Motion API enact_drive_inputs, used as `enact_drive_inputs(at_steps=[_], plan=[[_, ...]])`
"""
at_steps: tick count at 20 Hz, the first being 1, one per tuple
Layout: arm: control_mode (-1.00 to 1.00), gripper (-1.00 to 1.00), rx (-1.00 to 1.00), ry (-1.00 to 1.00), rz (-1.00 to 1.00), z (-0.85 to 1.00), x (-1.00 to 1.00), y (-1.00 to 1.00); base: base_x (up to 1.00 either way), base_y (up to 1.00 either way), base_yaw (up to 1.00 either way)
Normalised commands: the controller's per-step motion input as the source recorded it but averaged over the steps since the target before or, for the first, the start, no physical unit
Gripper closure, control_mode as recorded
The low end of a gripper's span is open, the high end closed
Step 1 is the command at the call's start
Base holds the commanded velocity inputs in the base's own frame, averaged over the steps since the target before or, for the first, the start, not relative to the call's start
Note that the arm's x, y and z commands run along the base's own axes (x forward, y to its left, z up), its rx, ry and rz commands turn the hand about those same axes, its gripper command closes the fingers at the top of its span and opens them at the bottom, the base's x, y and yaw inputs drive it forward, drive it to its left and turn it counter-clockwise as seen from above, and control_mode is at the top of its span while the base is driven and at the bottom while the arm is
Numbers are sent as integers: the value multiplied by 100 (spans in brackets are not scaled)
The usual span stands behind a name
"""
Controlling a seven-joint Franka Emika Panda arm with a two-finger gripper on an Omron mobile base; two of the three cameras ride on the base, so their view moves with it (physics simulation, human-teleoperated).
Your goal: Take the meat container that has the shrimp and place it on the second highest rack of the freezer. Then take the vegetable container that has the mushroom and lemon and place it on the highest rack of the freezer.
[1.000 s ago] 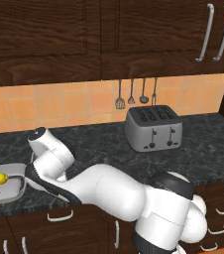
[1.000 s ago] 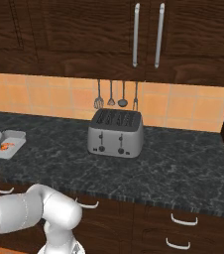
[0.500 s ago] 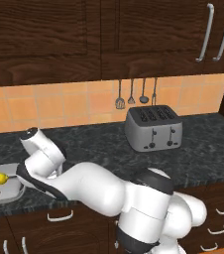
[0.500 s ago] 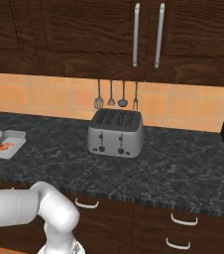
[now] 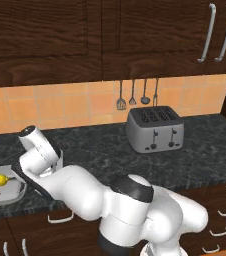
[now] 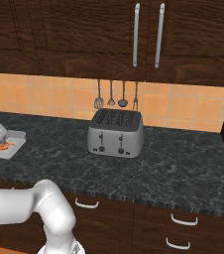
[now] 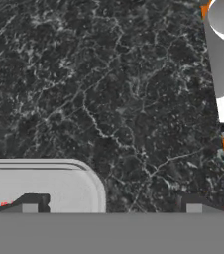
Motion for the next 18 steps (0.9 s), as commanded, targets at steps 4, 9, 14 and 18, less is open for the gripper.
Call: enact_drive_inputs(at_steps=[4, 9, 14, 18], plan=[[-100, -100, 0, 0, -4, -18, 47, 18, 0, 0, 0], [-100, -100, 0, -1, -2, -25, 24, 27, 0, 0, 0], [-100, -100, 0, 1, 0, -49, 0, 21, 0, 0, 0], [-100, -100, 0, 10, 0, -56, 0, 3, 0, 0, 0]])
